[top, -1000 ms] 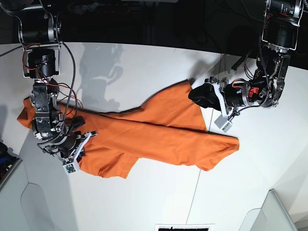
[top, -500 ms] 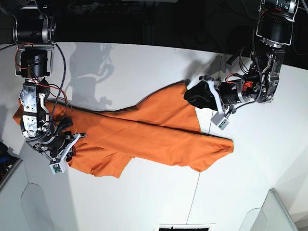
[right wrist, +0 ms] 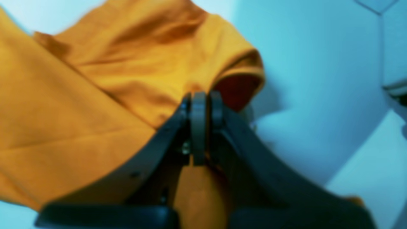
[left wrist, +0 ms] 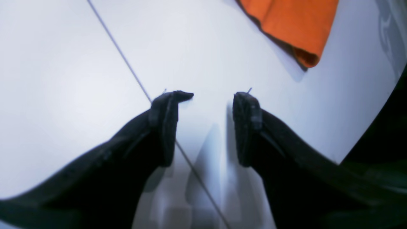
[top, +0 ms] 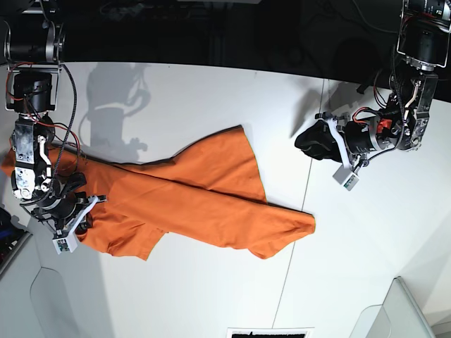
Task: Layout the t-shirt on the table in an organized manner, then fold the t-shirt properly
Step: 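Grasp the shirt corner with the left gripper and pull it outward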
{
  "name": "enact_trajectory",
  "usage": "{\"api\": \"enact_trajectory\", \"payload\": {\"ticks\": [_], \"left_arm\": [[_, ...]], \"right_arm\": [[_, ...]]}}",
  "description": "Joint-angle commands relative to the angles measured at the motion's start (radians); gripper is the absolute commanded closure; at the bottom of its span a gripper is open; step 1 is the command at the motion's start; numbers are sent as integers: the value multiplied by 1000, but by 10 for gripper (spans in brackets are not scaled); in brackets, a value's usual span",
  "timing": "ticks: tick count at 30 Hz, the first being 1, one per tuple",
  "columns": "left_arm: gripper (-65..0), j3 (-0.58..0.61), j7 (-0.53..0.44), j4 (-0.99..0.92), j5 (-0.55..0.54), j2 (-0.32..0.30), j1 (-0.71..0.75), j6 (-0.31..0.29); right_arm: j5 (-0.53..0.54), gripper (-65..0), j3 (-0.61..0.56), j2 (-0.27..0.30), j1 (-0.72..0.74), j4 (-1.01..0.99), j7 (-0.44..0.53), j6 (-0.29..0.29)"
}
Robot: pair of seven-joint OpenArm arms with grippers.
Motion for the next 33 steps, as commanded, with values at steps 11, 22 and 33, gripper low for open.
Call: {"api": "enact_trajectory", "payload": {"ticks": [11,22,33], "left_arm": [[-311,-3,-17,176,69,205,-31,-6],[-311,47,-134,-148,257,268,-58,-6],[-311,48,-128,-217,254,99,-39,-6]], "right_arm": [[14,0,5,9,29,21,11,4],[-40,0,5,10,30,21,13,4],[-60,0,5,103,42,20,35,-1]]}}
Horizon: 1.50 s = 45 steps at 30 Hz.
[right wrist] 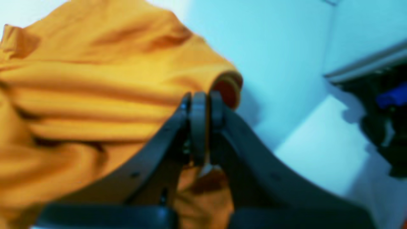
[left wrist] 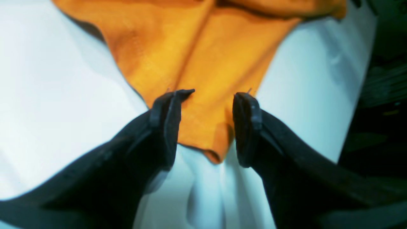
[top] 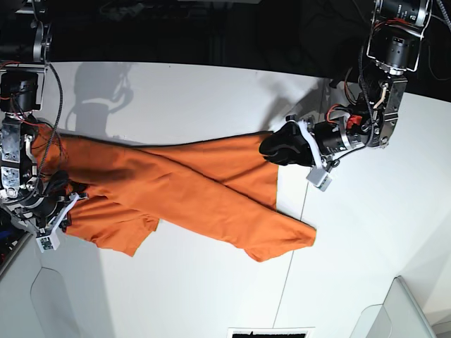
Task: Layout the t-shirt on the table in an organized manner, then fold the t-shirt properly
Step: 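Grasp the shirt corner with the left gripper and pull it outward, then pull the shirt taut between both grippers to spread it flat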
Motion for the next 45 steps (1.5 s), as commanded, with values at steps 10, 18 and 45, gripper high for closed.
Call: {"api": "enact_trajectory", "payload": {"ticks": [10,18,45], "left_arm": [[-311,-1,105,-15,87,-94,12,65],[-311,-1,119,-15,85,-103,12,65],[-311,-1,293,-14,-105,-234,88,65]], "right_arm": [[5,-149,10,55,43,20,27,-123],[-2,-305,10,57,41,56,-90,-291],[84,0,9,-93,36,-174,16,37]]}}
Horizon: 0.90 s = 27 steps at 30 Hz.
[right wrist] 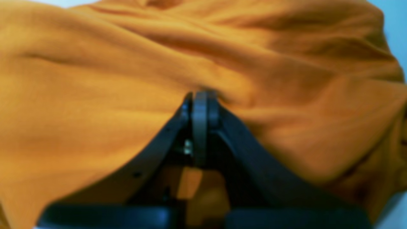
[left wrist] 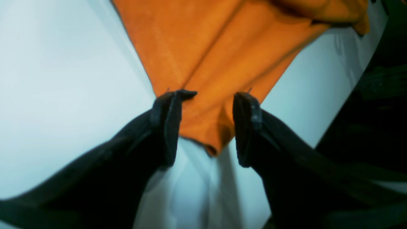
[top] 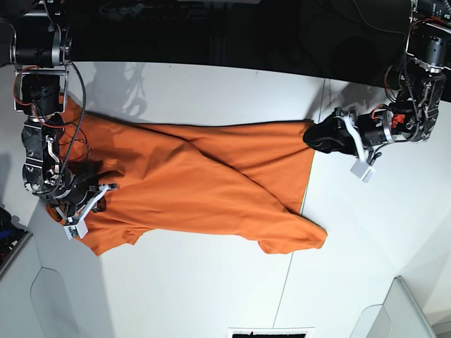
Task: Layout the t-shirt on the table in an organized manner, then fold the t-shirt properly
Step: 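Pull the shirt taut between both grippers to spread it flat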
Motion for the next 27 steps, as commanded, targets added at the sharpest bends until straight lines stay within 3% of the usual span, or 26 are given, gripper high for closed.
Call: {"api": "enact_trajectory", "payload": {"ticks": [1,8,16,21,27], "left_arm": [[-311,6,110,-16,150,-40,32,73],[-311,6,82,-16,161,-86,80,73],[-311,5,86,0,141,-108,92,73],[-311,-17,142,178,21,-161,92,73],[-311,-136,146,381,15,-182,88,73]], "right_arm": [[0,0,6,32,26,8,16,-5],[9,0,6,106,65,10,54,-5],[37,0,6,120,92,10,50,-4],[78,0,6,120,93,23,49,4],[126,0,6,114,102,29,50,3]]}}
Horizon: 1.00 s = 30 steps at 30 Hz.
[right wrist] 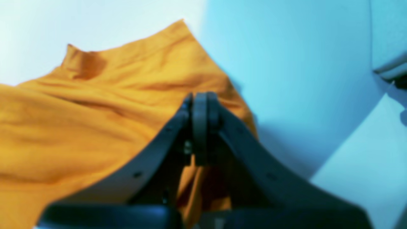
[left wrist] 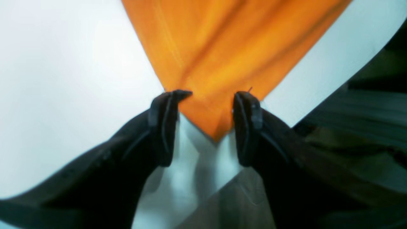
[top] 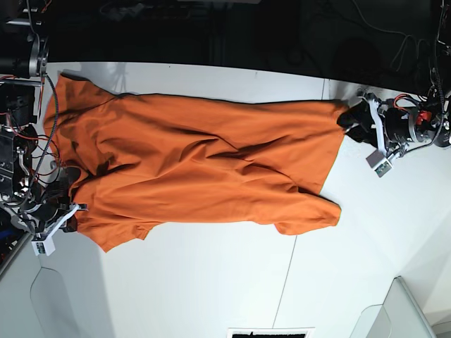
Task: Layout the t-shirt on the table in an organized manner, then fold the t-shirt properly
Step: 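Pull the shirt taut between both grippers to spread it flat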
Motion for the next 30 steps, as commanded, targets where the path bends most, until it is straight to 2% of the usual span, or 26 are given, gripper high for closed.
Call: {"api": "enact_trajectory", "payload": {"ticks": [1,4,7,12,17,20,26,30], "left_arm": [[-311,-25,-58,24,-17,-24,-21,-4],[-311,-31,-174,25,39,-3,-58,-4],[-311,-27,-209,7,155,75,-114,-4],[-310,27,-190,-145,178,147,-147,-4],[-310,32,-79,-171,88,148,-90,-4],[-310,32,-77,-171,79,127,-44,-4],[-310,32,-78,-171,79,80,40,-4],[-310,32,-78,-171,79,78,55,-4]], "right_arm": [[18,0,6,8,35,21,23,1],[16,0,6,-5,38,21,24,2],[13,0,6,-27,40,21,27,2],[-78,0,6,-95,40,12,27,21],[-142,0,6,-124,40,-95,54,32],[-193,0,6,-101,40,-137,72,31],[-152,0,6,-2,38,-138,72,30],[-137,0,6,59,41,-138,79,30]]}}
